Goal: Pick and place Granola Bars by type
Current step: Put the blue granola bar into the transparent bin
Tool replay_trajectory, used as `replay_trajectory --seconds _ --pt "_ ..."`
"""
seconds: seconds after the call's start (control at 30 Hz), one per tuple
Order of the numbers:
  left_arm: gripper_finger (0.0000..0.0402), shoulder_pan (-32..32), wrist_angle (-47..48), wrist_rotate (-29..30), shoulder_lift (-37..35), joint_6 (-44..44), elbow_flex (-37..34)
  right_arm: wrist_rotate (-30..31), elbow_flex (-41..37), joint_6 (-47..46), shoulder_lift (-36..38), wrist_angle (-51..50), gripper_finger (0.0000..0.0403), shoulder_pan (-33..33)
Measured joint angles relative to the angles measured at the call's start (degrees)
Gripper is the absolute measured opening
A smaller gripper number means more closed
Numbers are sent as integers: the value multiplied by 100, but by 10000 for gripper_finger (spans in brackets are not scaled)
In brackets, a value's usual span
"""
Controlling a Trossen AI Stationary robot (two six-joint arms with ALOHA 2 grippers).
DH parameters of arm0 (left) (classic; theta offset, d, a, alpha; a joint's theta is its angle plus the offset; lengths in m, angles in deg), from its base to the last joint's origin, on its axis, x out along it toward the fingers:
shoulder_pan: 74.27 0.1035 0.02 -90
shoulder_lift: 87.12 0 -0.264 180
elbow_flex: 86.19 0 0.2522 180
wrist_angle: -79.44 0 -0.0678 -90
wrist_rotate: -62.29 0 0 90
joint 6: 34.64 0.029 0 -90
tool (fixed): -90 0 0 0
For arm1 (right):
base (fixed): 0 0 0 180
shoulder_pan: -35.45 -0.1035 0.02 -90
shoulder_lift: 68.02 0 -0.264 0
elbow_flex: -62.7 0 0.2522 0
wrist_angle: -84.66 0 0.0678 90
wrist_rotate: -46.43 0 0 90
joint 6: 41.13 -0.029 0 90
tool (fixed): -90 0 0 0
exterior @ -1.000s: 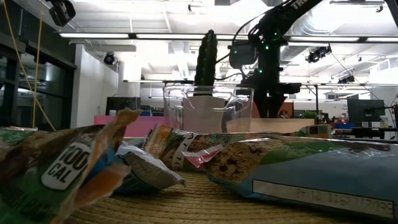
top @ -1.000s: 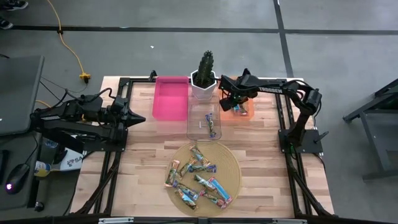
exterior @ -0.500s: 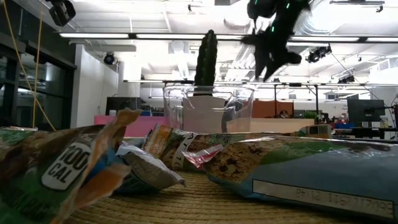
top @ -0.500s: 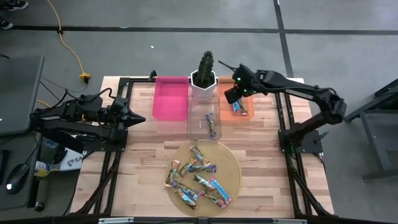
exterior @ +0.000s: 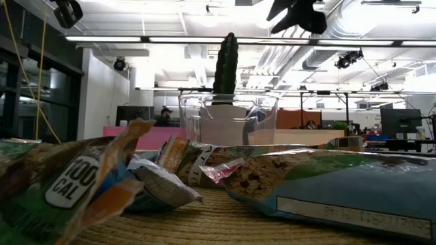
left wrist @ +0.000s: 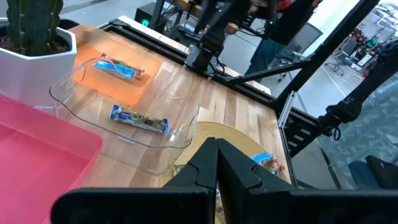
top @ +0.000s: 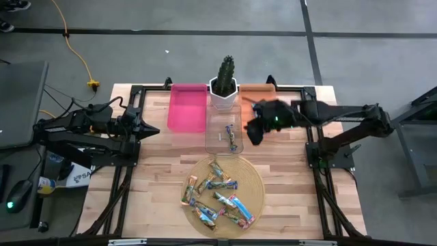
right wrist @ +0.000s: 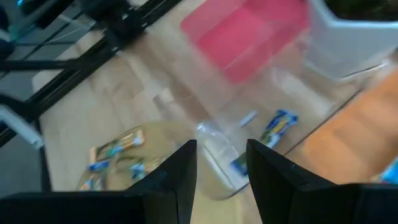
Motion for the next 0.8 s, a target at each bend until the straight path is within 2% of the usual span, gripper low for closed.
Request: replay_trajectory --seconds 0.47,0.67,0.8 --pt "1 0 0 0 2 0 0 845 0 -1490 -344 182 122 -2204" --pt "1 0 2 0 2 0 0 836 0 -1318 -942 470 122 -2687" --pt "1 -1 2 1 2 0 0 411 0 -711 -1564 956 122 -2806"
